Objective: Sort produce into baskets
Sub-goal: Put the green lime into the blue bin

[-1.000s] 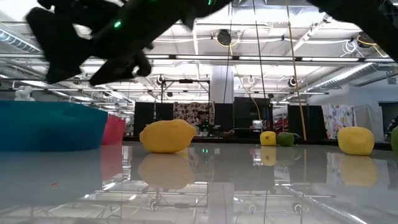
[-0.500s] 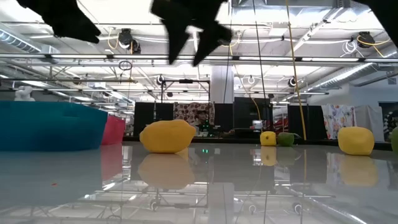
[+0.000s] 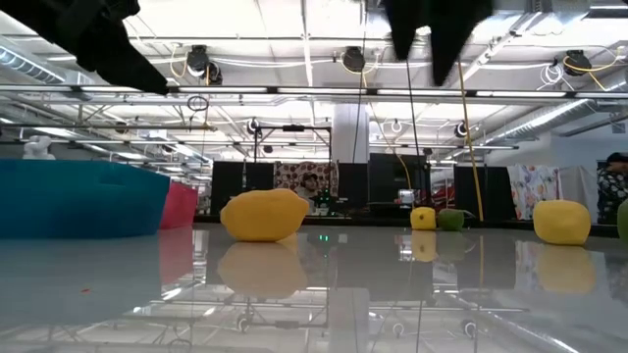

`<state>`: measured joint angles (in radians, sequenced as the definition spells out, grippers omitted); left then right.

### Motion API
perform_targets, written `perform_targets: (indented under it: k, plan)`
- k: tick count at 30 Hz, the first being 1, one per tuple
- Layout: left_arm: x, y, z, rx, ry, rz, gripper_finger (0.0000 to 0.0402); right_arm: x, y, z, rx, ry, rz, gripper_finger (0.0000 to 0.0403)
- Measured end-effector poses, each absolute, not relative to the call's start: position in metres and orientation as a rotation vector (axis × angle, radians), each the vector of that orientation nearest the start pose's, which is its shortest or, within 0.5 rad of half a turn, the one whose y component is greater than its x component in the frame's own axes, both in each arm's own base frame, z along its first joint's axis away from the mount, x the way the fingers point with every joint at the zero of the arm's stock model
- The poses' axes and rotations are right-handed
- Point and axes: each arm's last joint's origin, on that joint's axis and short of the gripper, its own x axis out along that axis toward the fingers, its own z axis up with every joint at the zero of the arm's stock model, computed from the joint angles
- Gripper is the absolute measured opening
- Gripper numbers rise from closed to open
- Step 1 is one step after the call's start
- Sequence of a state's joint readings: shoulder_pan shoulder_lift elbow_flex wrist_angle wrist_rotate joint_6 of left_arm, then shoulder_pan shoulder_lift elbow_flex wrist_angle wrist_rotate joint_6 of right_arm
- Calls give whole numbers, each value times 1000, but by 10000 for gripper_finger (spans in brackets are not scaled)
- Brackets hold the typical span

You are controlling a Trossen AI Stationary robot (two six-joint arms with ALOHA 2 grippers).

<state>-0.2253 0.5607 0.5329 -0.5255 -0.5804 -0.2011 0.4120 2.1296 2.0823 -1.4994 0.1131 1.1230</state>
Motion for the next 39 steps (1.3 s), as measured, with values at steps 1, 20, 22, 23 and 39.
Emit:
perform_targets:
  k: [1, 20, 22, 23, 39]
  plan:
    - [122, -12, 249, 24, 474, 395, 265, 370, 174, 279, 513, 1409, -606, 339]
    - [122, -12, 248, 24, 477, 395, 265, 290, 249, 215, 649, 1200, -1212, 339]
    - [121, -12, 248, 25, 479, 395, 265, 286, 254, 213, 666, 1187, -1221, 339]
    - [122, -12, 248, 25, 479, 395, 265, 284, 255, 213, 669, 1179, -1228, 339]
    - [121, -12, 248, 25, 479, 395, 265, 280, 246, 185, 740, 1062, -1363, 339]
